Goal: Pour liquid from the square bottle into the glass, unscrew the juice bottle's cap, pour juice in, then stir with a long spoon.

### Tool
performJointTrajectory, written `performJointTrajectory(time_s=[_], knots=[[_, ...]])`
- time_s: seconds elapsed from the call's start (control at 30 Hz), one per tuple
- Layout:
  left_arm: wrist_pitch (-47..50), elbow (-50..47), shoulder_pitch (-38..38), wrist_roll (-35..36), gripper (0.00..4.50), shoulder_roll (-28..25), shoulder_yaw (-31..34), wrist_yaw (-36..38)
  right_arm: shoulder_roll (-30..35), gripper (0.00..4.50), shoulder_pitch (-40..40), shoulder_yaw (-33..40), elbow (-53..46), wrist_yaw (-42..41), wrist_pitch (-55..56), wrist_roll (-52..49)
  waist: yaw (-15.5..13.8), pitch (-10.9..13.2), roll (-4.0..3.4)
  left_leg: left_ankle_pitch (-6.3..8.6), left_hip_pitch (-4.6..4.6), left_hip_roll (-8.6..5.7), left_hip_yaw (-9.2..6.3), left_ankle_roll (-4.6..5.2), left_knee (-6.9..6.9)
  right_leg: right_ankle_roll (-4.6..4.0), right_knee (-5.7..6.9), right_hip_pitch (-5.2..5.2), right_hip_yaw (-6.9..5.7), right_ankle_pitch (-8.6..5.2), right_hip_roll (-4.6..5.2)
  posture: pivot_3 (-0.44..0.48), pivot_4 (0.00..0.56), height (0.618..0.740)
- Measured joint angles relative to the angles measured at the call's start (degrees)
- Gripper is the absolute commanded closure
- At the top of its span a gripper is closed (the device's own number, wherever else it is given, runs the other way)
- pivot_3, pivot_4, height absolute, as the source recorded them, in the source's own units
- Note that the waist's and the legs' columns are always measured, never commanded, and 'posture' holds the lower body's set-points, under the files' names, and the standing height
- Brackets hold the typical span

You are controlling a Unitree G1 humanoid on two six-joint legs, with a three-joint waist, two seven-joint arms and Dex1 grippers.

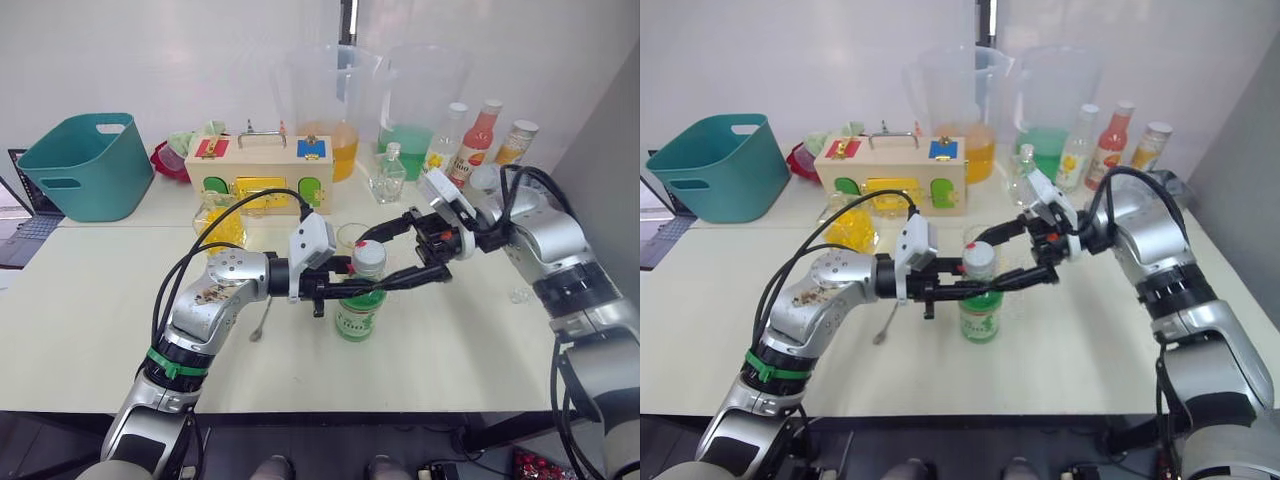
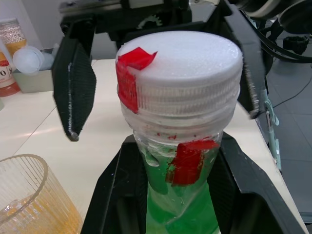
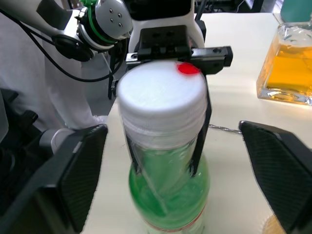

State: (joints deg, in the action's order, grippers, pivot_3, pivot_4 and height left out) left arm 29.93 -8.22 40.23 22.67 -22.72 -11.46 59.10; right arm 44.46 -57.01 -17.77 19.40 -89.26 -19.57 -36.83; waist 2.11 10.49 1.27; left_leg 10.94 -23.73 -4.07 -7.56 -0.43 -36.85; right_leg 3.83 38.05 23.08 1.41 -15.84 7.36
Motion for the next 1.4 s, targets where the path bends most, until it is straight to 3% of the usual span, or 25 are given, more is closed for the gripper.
performJointTrajectory(time_s=[0.1,0.23,0.33,0.43,0.57,0.73,1.07,1.13,1.33,1.4], knots=[[-0.1,0.1,0.0,-0.1,3.24,0.6,-0.1,0.0,1.2,0.02,5.5,7.1,-7.7,5.6,-4.2,-1.6,-0.3,0.0,0.0,0.0,-0.08,0.0,-0.02,0.0,-0.01,-0.01,0.02,0.09,0.0,0.01,0.01,0.0,0.15,0.74],[-0.9,1.0,0.1,-0.1,3.24,1.1,-0.3,0.1,0.4,0.02,14.1,18.0,-21.5,19.3,-11.6,-7.1,-1.0,0.0,0.0,0.0,-0.07,0.0,0.04,0.0,-0.02,-0.01,0.01,0.08,0.08,0.01,0.02,0.0,0.15,0.74],[-1.3,1.8,0.3,-0.2,3.24,1.5,-0.4,0.2,-0.5,0.02,16.7,21.7,-27.7,26.1,-15.5,-9.6,-1.3,0.0,0.0,-0.01,-0.06,-0.01,0.06,0.0,-0.02,-0.01,-0.01,0.04,0.08,0.01,0.02,0.0,0.15,0.74],[-2.4,4.7,1.6,-0.2,3.24,2.8,-0.8,0.8,-3.1,0.02,23.9,26.6,-39.4,38.8,-20.1,-12.1,-1.8,0.0,0.03,0.0,-0.06,-0.01,0.02,0.01,-0.03,-0.01,0.0,0.03,0.05,0.01,0.02,0.0,0.15,0.74],[-3.6,7.3,2.7,-0.5,3.24,4.0,-1.0,1.5,-4.9,0.02,27.7,28.5,-49.2,51.5,-25.8,-15.9,-1.8,0.0,0.03,-0.01,-0.07,-0.06,0.06,0.01,-0.04,0.03,-0.01,0.04,0.1,0.02,0.07,0.0,0.15,0.74],[-4.5,9.1,3.5,-0.9,3.24,5.1,-1.2,2.5,-6.0,0.02,30.4,28.9,-57.0,61.7,-28.6,-18.5,-2.0,0.0,0.05,-0.01,-0.05,-0.08,0.04,0.01,-0.07,0.04,-0.04,-0.05,0.06,0.03,0.07,0.0,0.15,0.74],[-5.6,10.3,3.9,-1.2,3.24,5.4,-1.2,3.6,-8.1,0.02,35.8,28.1,-59.7,70.8,-29.9,-17.9,-1.9,0.0,0.06,-0.02,-0.03,-0.09,0.07,0.02,-0.07,0.05,-0.04,-0.06,0.07,0.02,0.06,0.0,0.15,0.74],[-5.8,10.4,3.9,-1.3,3.24,5.4,-1.2,3.8,-8.2,0.89,35.9,27.7,-59.7,71.6,-29.9,-17.8,-1.8,0.0,0.07,-0.02,-0.02,-0.07,0.06,0.03,-0.07,0.05,-0.03,-0.06,0.07,0.02,0.06,0.0,0.15,0.74],[-5.8,10.4,3.9,-1.5,3.24,5.3,-1.2,3.8,-8.3,2.79,35.9,27.0,-60.1,72.5,-29.9,-17.5,-1.8,0.0,0.07,-0.02,-0.02,-0.08,0.05,0.03,-0.07,0.05,-0.03,-0.07,0.07,0.02,0.05,0.0,0.15,0.74],[-5.8,10.4,3.9,-1.6,3.24,5.2,-1.1,3.8,-8.3,2.82,35.9,27.0,-60.1,72.3,-29.9,-17.5,-1.8,0.0,0.06,-0.02,-0.02,-0.07,0.06,0.03,-0.07,0.05,-0.03,-0.07,0.07,0.02,0.05,0.0,0.15,0.74]])
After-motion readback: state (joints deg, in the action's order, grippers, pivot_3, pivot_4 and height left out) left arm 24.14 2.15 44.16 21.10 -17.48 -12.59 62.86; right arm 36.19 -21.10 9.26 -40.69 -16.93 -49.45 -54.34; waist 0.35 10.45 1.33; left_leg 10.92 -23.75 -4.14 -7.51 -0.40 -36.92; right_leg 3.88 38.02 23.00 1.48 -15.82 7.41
